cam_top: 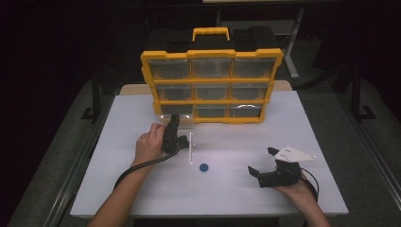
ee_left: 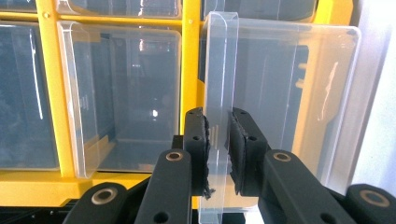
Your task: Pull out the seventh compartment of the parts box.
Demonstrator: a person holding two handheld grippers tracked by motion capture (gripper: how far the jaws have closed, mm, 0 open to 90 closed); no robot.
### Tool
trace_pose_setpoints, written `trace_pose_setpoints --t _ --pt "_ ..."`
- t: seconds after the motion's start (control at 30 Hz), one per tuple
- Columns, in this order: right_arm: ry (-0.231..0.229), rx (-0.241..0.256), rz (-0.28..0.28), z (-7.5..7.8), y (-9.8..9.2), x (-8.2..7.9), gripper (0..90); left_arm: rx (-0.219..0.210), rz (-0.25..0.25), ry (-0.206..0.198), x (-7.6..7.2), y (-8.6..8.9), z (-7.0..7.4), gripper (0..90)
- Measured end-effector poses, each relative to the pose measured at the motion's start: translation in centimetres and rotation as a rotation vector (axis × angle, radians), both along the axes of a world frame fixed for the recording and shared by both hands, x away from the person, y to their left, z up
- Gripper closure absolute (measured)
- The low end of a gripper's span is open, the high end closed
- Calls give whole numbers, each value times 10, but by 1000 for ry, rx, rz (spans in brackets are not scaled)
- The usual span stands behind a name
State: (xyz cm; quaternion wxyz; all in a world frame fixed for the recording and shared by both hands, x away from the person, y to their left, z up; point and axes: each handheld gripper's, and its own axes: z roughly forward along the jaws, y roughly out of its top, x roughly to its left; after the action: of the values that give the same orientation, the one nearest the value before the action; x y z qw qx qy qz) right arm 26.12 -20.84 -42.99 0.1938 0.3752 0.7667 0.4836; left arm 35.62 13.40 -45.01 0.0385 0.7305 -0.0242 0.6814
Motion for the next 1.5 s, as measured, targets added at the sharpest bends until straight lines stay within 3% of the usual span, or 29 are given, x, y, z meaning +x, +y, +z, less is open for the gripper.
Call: trace_pose_setpoints --t 1.5 --pt "-5 -1 2 0 0 0 0 0 -20 12 -30 3 2 780"
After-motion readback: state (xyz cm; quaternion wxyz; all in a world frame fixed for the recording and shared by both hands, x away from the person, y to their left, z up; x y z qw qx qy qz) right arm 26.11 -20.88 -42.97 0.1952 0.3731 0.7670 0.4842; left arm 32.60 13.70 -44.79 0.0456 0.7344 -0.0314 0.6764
